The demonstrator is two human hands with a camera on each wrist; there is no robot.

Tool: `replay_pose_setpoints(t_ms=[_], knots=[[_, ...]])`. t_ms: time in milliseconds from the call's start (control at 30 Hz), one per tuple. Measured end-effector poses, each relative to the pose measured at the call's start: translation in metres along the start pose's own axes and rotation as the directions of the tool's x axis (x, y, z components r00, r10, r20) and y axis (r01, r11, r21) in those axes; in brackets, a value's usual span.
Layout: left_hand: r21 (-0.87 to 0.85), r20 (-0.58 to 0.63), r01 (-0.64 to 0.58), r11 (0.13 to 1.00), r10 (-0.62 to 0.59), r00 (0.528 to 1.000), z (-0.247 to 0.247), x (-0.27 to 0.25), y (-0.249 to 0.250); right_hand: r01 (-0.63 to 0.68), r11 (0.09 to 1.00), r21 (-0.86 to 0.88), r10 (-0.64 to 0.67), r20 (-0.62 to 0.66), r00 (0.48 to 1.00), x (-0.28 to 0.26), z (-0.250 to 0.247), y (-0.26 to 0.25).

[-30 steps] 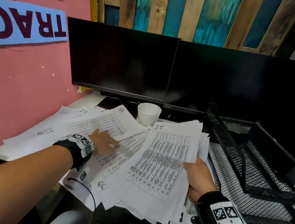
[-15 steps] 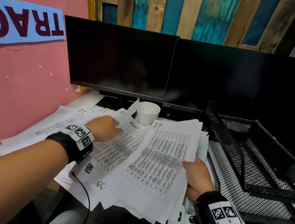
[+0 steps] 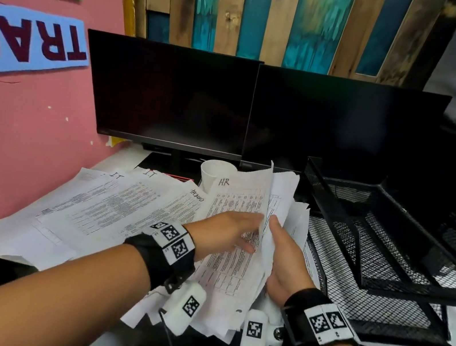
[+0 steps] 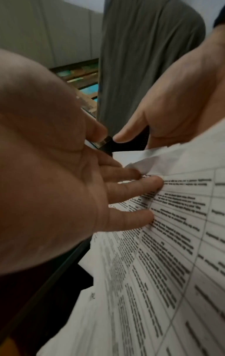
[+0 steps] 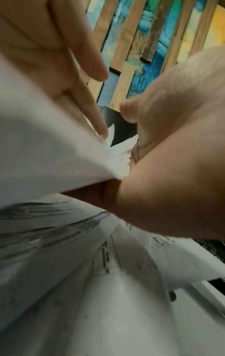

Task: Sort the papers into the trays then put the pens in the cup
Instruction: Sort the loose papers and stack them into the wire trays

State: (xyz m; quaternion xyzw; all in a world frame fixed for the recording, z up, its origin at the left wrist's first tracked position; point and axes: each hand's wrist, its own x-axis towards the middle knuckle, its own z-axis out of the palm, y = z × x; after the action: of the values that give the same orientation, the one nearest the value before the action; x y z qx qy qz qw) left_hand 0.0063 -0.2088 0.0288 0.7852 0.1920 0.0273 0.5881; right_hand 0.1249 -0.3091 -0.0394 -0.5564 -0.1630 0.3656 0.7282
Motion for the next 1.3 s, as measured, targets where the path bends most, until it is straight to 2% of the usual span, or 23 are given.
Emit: replay_pose_setpoints(t_ms=[133,200,300,367,400,467,500,567,667,767,900,1000,1100,1200,1300], knots=[[-0.364,-0.051,0.008,0.932,-0.029,0.998,-0.005,0.008,-0.009,0.035,0.986,-0.161,-0.027,0.050,0.998,-0.001,-0.016,0.004],[-0.366,-0.109,0.010,0.931,-0.053,0.993,-0.020,0.009,-0.014,0.016,0.973,-0.230,-0.018,-0.006,1.000,-0.001,-0.025,0.006],[-0.115,-0.261,0.054,0.992,-0.083,0.962,-0.063,0.014,-0.032,-0.037,0.955,-0.294,-0.003,-0.136,0.991,0.006,-0.038,0.008],[0.140,-0.372,0.156,0.978,-0.094,0.923,-0.098,0.017,-0.051,-0.075,0.951,-0.300,0.019,-0.186,0.982,0.011,-0.044,0.008],[0.275,-0.415,0.233,0.933,-0.104,0.904,-0.113,0.017,-0.060,-0.083,0.951,-0.299,0.025,-0.192,0.981,0.014,-0.046,0.009],[0.479,-0.492,0.411,0.776,-0.150,0.858,-0.139,0.012,-0.079,-0.082,0.951,-0.298,0.026,-0.188,0.982,0.015,-0.045,0.007],[0.529,-0.521,0.480,0.700,-0.178,0.835,-0.150,0.010,-0.088,-0.075,0.951,-0.300,0.020,-0.184,0.983,0.016,-0.044,0.007],[0.552,-0.555,0.571,0.608,-0.243,0.796,-0.165,0.006,-0.104,-0.064,0.946,-0.317,0.010,-0.169,0.986,0.014,-0.041,0.005],[0.561,-0.548,0.638,0.527,-0.341,0.764,-0.171,0.004,-0.117,-0.058,0.933,-0.356,0.009,-0.136,0.991,0.013,-0.038,0.007],[0.589,-0.548,0.645,0.487,-0.346,0.762,-0.168,0.006,-0.127,-0.063,0.926,-0.371,0.007,-0.150,0.989,0.014,-0.036,0.008],[0.569,-0.617,0.623,0.537,-0.221,0.755,-0.172,0.008,-0.130,-0.071,0.924,-0.376,0.013,-0.155,0.988,0.015,-0.035,0.008],[0.532,-0.657,0.583,0.614,-0.135,0.741,-0.179,0.002,-0.118,-0.076,0.926,-0.370,0.017,-0.160,0.987,0.015,-0.035,0.007],[0.447,-0.711,0.522,0.727,-0.065,0.700,-0.193,-0.012,-0.100,-0.082,0.929,-0.362,0.024,-0.160,0.987,0.014,-0.034,0.006],[0.275,-0.754,0.383,0.882,-0.049,0.655,-0.213,-0.032,-0.091,-0.085,0.944,-0.320,0.037,-0.153,0.987,0.012,-0.034,0.006],[-0.001,-0.763,0.131,0.991,-0.085,0.641,-0.229,-0.053,-0.082,-0.081,0.950,-0.301,0.039,-0.142,0.989,0.010,-0.032,0.004]])
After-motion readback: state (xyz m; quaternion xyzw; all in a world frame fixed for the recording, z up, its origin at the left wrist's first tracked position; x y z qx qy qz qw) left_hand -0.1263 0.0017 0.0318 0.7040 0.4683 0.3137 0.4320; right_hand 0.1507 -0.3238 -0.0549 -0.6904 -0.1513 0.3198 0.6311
